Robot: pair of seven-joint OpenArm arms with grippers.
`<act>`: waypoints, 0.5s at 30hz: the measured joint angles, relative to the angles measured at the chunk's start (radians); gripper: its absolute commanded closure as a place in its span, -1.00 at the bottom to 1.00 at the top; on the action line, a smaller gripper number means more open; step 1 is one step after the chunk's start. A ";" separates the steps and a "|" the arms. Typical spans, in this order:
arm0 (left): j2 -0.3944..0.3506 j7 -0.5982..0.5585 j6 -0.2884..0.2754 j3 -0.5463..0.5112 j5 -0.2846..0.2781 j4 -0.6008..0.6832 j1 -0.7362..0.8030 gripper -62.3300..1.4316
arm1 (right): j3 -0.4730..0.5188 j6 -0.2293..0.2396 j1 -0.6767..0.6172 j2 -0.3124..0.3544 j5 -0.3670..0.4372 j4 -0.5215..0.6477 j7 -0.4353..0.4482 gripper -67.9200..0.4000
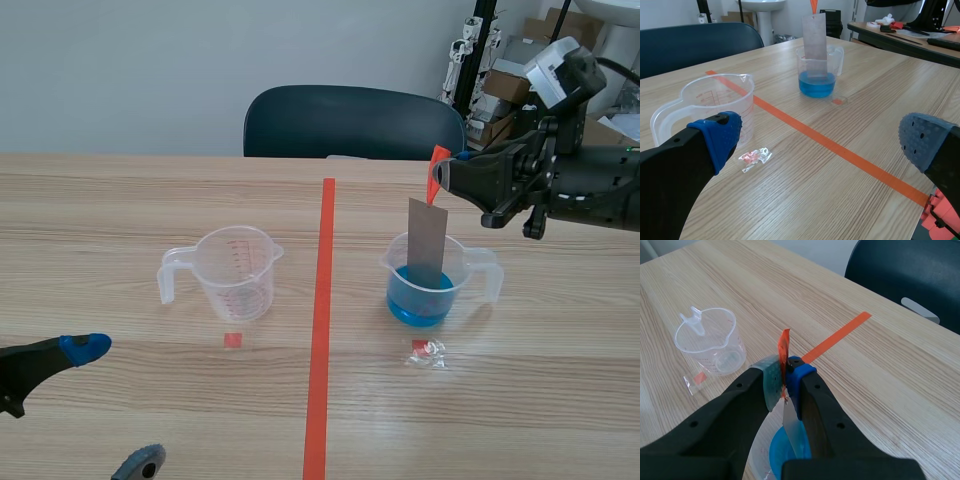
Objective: Do the redox reaction experiment. hold the plate still in the solution
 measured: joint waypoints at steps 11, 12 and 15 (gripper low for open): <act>0.000 0.000 0.000 0.000 0.000 0.000 0.000 -1.00 | 0.000 0.000 0.000 0.000 0.000 0.000 0.000 0.98; 0.000 0.000 0.000 0.000 0.000 0.000 0.000 -1.00 | 0.000 0.000 0.000 0.000 0.000 0.000 0.000 0.98; 0.000 0.000 0.000 0.000 0.000 0.000 0.000 -1.00 | 0.000 0.000 0.000 0.000 0.000 0.000 0.000 0.98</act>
